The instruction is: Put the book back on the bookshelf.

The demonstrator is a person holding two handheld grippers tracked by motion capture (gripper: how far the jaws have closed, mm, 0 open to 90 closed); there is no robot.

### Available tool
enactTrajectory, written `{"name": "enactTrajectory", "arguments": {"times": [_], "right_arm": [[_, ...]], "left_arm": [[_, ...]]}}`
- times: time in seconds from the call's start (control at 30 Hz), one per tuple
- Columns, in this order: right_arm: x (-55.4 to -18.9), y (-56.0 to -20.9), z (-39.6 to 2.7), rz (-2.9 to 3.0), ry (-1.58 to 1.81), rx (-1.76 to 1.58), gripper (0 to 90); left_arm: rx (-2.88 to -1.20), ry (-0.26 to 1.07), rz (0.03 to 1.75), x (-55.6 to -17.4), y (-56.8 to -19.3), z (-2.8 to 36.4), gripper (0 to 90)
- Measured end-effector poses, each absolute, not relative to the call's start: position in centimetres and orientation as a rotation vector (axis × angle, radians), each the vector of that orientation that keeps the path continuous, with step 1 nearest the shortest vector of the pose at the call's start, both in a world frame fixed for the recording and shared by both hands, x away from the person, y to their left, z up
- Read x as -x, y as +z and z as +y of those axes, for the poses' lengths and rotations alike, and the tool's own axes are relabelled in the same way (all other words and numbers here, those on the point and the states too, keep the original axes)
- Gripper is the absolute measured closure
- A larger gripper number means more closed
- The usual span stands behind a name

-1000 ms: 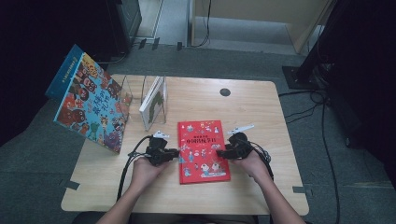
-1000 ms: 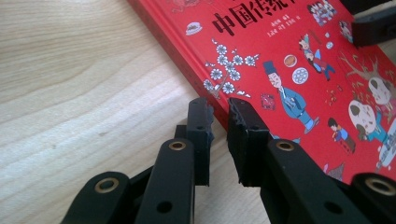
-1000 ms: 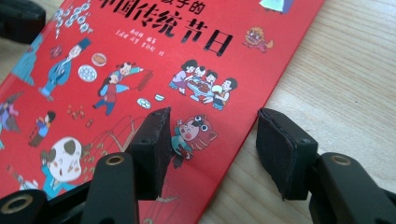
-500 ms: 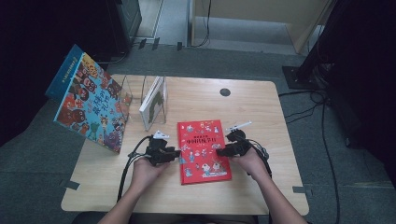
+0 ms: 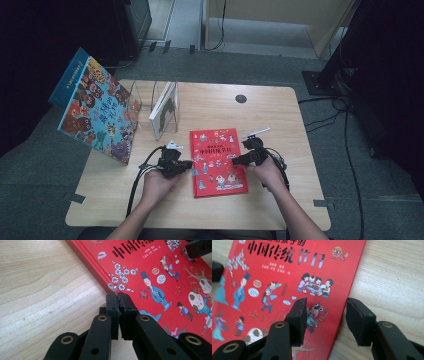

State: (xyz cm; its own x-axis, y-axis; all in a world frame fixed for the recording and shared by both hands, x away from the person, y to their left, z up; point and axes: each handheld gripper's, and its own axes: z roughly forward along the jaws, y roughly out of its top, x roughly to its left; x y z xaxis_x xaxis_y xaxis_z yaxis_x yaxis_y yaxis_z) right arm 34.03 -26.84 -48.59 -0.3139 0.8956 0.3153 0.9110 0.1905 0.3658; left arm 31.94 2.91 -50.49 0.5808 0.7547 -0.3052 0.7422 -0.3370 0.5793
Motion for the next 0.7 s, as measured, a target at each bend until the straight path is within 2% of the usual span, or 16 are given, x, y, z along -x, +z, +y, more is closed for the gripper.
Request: {"name": "enactTrajectory", "arguments": {"times": [0.17, 0.2, 0.27, 0.33, 0.7], "right_arm": [[-34.2, -48.0, -27.0, -2.372, -0.802, 1.828, 55.9], [-34.2, -47.7, -27.1, -2.372, -0.834, 1.801, 68.2], [-34.4, -47.4, -26.9, -2.180, -0.955, 1.688, 62.8], [-34.3, -47.0, -25.8, -2.280, -0.916, 1.689, 57.1], [-35.4, -47.6, -26.7, -2.373, -0.782, 1.817, 54.2]], "left_arm": [[-2.116, 0.024, 1.176, -31.9, -50.6, 3.0, 87.6], [-2.113, 0.021, 1.164, -31.9, -50.6, 3.0, 86.8], [-2.107, 0.012, 1.149, -31.9, -50.7, 2.8, 84.6], [-2.115, 0.024, 1.147, -31.8, -50.6, 2.5, 81.8], [-2.132, 0.055, 1.149, -31.7, -50.5, 2.2, 85.1]]}}
